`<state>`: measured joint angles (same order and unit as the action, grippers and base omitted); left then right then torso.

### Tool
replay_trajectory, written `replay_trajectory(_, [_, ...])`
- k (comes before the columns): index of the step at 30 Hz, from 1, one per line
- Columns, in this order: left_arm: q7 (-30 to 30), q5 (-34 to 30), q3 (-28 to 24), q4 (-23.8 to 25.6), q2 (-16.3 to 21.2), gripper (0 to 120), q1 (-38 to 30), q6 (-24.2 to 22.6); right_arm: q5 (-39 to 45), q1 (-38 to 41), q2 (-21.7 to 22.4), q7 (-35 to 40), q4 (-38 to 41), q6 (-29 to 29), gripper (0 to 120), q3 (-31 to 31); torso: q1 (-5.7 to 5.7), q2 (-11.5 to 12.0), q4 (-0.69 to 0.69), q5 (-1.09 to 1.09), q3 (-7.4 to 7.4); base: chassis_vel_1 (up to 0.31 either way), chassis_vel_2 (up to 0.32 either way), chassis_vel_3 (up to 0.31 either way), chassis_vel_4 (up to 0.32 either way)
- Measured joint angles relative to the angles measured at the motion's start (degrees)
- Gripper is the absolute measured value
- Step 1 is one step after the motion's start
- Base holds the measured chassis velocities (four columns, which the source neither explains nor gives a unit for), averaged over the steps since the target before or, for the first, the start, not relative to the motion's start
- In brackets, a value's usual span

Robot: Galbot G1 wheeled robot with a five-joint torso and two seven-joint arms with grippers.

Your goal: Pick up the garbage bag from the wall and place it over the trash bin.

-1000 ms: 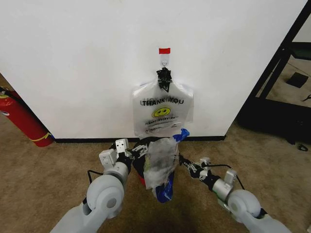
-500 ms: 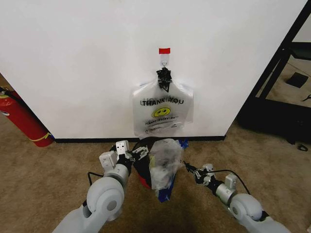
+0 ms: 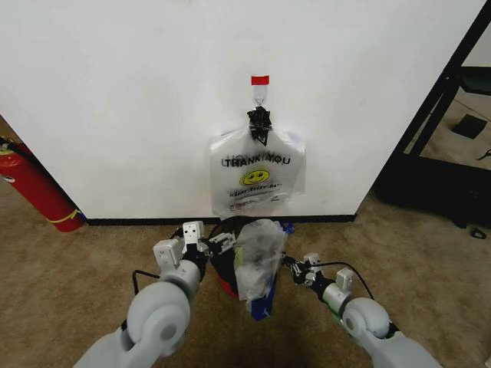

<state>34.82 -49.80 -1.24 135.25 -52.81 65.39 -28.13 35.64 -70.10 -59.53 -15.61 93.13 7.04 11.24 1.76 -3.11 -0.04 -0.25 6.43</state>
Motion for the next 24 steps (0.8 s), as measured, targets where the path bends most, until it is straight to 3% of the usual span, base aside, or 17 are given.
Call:
replay_trajectory(3, [-3.5, 1.8, -5.0, -0.7, 3.5, 100, -4.9, -1.1, -0.4, -0.5, 0.0, 0.0, 0.1, 0.0, 0, 0.1, 0.00, 0.0, -0.03, 0.02, 0.00, 0.000, 0.000, 0.000, 0.000])
replay_trajectory(6, [-4.8, 2.2, -9.8, -3.2, 4.2, 100, -9.9, -1.8, -0.5, -0.7, -0.2, 0.0, 0.3, 0.0, 0, 0.2, 0.00, 0.0, -0.01, 0.02, 0.00, 0.000, 0.000, 0.000, 0.000])
replay_trajectory(8, [-5.2, 2.5, -18.5, -8.0, 3.2, 100, -16.8, -2.9, -0.5, -0.9, -0.2, 0.0, 0.5, 0.0, 0, 0.4, 0.01, 0.0, -0.03, 0.01, 0.01, 0.000, 0.000, 0.000, 0.000])
replay_trajectory(12, [-5.1, 2.0, -23.4, -11.2, 1.9, 100, -21.0, -4.6, -0.5, -0.9, -0.2, 0.0, 0.5, 0.0, 0, 0.4, 0.00, 0.0, -0.04, 0.01, 0.01, 0.000, 0.000, 0.000, 0.000])
replay_trajectory(14, [-1.6, -3.0, -27.4, -16.0, -0.8, 100, -26.0, -7.8, -0.5, -0.9, -0.2, 0.0, 0.7, 0.1, 0, 0.4, 0.01, 0.0, -0.02, 0.01, 0.01, 0.000, 0.000, 0.000, 0.000])
replay_trajectory(18, [0.0, -4.8, -28.1, -18.3, -2.0, 97, -27.8, -8.2, -0.5, -1.1, -0.2, 0.0, 0.8, 0.1, 0, 0.4, 0.01, 0.0, -0.02, 0.02, 0.01, 0.000, 0.000, 0.000, 0.000])
replay_trajectory(22, [0.4, -5.4, -28.4, -19.9, -2.1, 79, -28.5, -8.0, -0.2, -1.0, -0.1, 0.0, 0.8, 0.1, 0, 0.5, 0.01, 0.0, 0.00, 0.02, 0.01, 0.000, 0.000, 0.000, 0.000])
replay_trajectory(24, [0.5, -5.4, -28.5, -20.0, -2.0, 75, -28.4, -7.8, -0.1, -0.9, -0.1, 0.0, 0.7, 0.1, 0, 0.5, 0.01, 0.0, -0.01, 0.02, 0.01, 0.000, 0.000, 0.000, 0.000])
